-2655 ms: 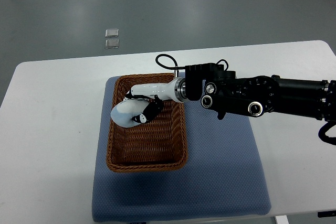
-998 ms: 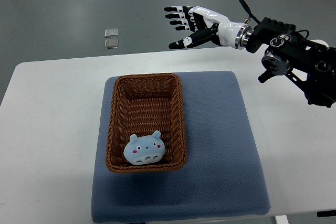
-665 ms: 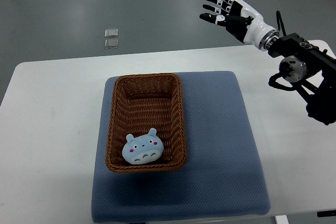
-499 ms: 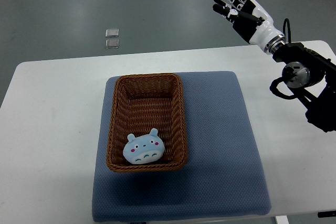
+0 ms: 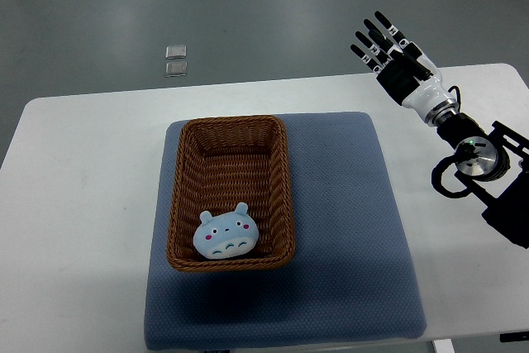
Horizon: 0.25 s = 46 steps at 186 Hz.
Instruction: Place blue toy in brown basket
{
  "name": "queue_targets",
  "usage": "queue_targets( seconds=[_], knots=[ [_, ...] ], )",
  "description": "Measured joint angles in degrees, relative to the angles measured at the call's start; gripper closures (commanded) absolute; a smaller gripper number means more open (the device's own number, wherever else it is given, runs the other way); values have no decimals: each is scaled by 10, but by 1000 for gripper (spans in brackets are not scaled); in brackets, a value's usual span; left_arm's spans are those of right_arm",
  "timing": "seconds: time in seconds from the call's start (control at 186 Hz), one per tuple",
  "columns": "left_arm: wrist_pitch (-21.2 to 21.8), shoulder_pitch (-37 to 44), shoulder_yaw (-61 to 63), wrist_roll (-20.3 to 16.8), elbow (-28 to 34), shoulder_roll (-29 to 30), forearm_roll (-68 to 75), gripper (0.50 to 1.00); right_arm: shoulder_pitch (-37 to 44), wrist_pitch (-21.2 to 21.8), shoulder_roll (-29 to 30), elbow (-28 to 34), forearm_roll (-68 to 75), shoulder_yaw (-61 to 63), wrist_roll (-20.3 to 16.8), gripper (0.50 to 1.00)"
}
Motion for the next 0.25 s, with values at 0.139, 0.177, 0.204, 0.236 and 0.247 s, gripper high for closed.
queue_targets(
  seconds=[0.139,0.177,0.204,0.236,0.247],
  knots=[
    [0,0,0,0,0,0,0,500,-11,9,31,-31,1,0,0,570],
    [0,0,0,0,0,0,0,500,-13,10,35,-38,1,0,0,570],
    [0,0,0,0,0,0,0,500,-13,10,37,-42,1,0,0,570],
    [0,0,0,0,0,0,0,500,-14,10,38,-46,1,0,0,570],
    [0,0,0,0,0,0,0,500,-14,10,38,-46,1,0,0,570]
  ],
)
